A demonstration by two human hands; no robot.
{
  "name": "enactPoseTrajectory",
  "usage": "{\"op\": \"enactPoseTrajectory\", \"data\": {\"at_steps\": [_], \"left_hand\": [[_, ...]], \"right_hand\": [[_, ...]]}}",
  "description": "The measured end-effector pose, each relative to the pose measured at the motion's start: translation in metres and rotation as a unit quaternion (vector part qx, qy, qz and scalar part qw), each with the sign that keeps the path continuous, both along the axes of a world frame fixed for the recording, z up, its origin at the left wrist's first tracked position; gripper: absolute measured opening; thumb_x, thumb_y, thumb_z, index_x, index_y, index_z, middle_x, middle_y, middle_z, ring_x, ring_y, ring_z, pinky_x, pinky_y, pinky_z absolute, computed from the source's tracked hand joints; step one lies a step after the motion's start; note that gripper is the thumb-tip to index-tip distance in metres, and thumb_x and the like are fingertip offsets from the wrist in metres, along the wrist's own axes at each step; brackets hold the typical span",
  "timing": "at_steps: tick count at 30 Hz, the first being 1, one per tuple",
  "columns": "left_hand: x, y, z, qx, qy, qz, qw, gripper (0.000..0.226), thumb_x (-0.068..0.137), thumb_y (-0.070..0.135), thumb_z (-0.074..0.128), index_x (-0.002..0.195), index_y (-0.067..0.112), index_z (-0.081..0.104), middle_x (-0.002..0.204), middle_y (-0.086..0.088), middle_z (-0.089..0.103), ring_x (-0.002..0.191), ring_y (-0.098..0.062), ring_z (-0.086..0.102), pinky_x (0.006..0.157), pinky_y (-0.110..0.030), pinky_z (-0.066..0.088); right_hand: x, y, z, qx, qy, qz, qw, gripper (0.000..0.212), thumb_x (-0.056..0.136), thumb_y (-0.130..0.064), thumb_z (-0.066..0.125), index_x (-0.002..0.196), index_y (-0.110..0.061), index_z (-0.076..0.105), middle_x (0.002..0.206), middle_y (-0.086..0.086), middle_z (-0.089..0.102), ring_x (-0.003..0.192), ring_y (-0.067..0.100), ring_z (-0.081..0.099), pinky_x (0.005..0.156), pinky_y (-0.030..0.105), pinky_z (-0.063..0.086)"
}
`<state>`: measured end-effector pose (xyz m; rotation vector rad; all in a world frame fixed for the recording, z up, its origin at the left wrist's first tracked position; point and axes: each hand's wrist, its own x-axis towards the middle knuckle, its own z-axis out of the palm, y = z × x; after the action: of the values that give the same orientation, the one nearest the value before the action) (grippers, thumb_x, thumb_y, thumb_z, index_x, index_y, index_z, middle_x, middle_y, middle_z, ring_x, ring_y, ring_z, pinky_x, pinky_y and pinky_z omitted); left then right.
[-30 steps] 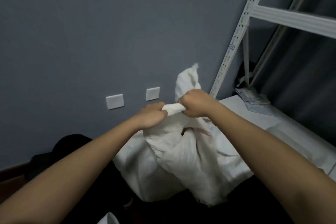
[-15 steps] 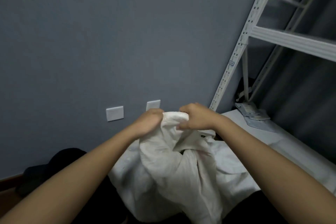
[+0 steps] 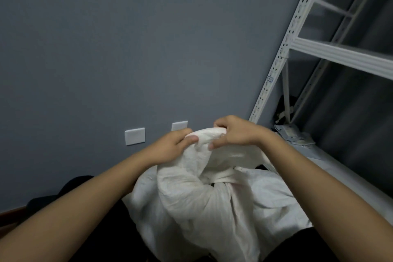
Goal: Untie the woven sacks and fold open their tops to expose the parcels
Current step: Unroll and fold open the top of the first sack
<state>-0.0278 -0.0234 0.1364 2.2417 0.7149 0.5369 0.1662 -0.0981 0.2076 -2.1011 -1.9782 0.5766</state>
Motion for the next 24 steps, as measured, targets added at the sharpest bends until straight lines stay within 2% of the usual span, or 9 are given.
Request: {"op": "enactPoseTrajectory", "data": {"at_steps": [3, 6, 8, 11, 13, 15, 17, 19, 24], "left_hand": [[-0.007, 0.007, 0.011, -0.057, 0.082, 0.019, 0.995, 0.037, 0.101, 0.039, 0.033, 0.089, 0.016, 0.059, 0.096, 0.004, 0.06, 0.093, -0.012, 0.056, 0.074, -0.017, 0.039], [0.009, -0.001, 0.013, 0.004, 0.092, 0.098, 0.991, 0.023, 0.101, 0.02, 0.035, 0.104, 0.006, 0.053, 0.11, -0.006, 0.056, 0.103, -0.023, 0.053, 0.07, -0.025, 0.032], [0.018, -0.011, 0.013, -0.023, 0.038, 0.134, 0.99, 0.017, 0.097, 0.008, 0.034, 0.097, 0.006, 0.051, 0.107, -0.011, 0.057, 0.096, -0.024, 0.051, 0.066, -0.025, 0.029], [0.011, -0.011, 0.021, -0.075, -0.045, 0.145, 0.986, 0.031, 0.102, 0.025, 0.031, 0.083, 0.011, 0.052, 0.093, -0.006, 0.057, 0.088, -0.018, 0.048, 0.071, -0.026, 0.031], [0.001, -0.009, 0.021, 0.038, 0.009, 0.099, 0.994, 0.04, 0.096, 0.052, 0.038, 0.092, 0.014, 0.051, 0.083, 0.008, 0.056, 0.079, -0.015, 0.052, 0.066, -0.029, 0.036], [-0.005, -0.005, 0.016, 0.174, 0.105, 0.046, 0.978, 0.042, 0.089, 0.061, 0.042, 0.094, 0.019, 0.045, 0.078, 0.01, 0.051, 0.074, -0.015, 0.053, 0.06, -0.029, 0.037], [-0.006, 0.001, 0.009, 0.196, 0.119, 0.031, 0.973, 0.038, 0.092, 0.058, 0.036, 0.09, 0.021, 0.049, 0.086, 0.007, 0.05, 0.083, -0.016, 0.054, 0.067, -0.032, 0.041], [-0.007, 0.005, 0.007, 0.143, 0.089, 0.047, 0.985, 0.037, 0.096, 0.05, 0.037, 0.084, 0.018, 0.053, 0.088, 0.005, 0.047, 0.086, -0.014, 0.051, 0.073, -0.032, 0.04], [0.0, 0.008, 0.007, 0.116, -0.021, 0.073, 0.99, 0.021, 0.097, 0.028, 0.05, 0.091, 0.009, 0.056, 0.084, -0.001, 0.056, 0.08, -0.013, 0.05, 0.069, -0.027, 0.033]], "right_hand": [[0.003, 0.003, -0.002, 0.035, -0.166, 0.007, 0.986, 0.022, 0.079, -0.027, 0.069, 0.072, -0.012, 0.055, 0.069, 0.002, 0.054, 0.071, 0.021, 0.056, 0.055, 0.03, 0.034], [-0.008, 0.007, -0.008, -0.001, -0.089, 0.002, 0.996, 0.015, 0.079, -0.021, 0.069, 0.072, -0.014, 0.058, 0.069, 0.002, 0.057, 0.068, 0.02, 0.055, 0.053, 0.027, 0.036], [-0.012, 0.008, -0.002, -0.02, -0.01, -0.016, 1.0, 0.018, 0.077, -0.022, 0.073, 0.073, -0.017, 0.057, 0.069, -0.003, 0.055, 0.064, 0.014, 0.051, 0.055, 0.026, 0.037], [-0.008, 0.012, -0.002, 0.013, -0.11, -0.012, 0.994, 0.014, 0.077, -0.022, 0.07, 0.077, -0.012, 0.06, 0.072, 0.002, 0.056, 0.069, 0.02, 0.053, 0.058, 0.029, 0.038], [-0.008, 0.012, -0.006, 0.008, -0.13, -0.014, 0.991, 0.013, 0.077, -0.019, 0.067, 0.075, -0.008, 0.061, 0.069, 0.004, 0.055, 0.067, 0.022, 0.053, 0.056, 0.028, 0.037], [-0.005, 0.008, -0.005, -0.012, -0.082, -0.009, 0.997, 0.016, 0.075, -0.021, 0.071, 0.074, -0.014, 0.058, 0.068, 0.0, 0.055, 0.063, 0.017, 0.051, 0.054, 0.028, 0.036], [0.001, 0.007, -0.004, 0.016, -0.1, 0.006, 0.995, 0.021, 0.076, -0.028, 0.074, 0.077, -0.021, 0.055, 0.073, -0.003, 0.054, 0.069, 0.017, 0.051, 0.057, 0.03, 0.035], [0.001, 0.006, -0.007, 0.061, -0.134, 0.001, 0.989, 0.023, 0.083, -0.035, 0.069, 0.076, -0.02, 0.053, 0.074, -0.003, 0.054, 0.075, 0.02, 0.053, 0.058, 0.03, 0.034], [-0.008, -0.002, -0.011, -0.032, 0.114, -0.017, 0.993, 0.026, 0.078, -0.037, 0.076, 0.084, -0.015, 0.065, 0.075, -0.003, 0.063, 0.067, 0.009, 0.058, 0.063, 0.024, 0.042]]}}
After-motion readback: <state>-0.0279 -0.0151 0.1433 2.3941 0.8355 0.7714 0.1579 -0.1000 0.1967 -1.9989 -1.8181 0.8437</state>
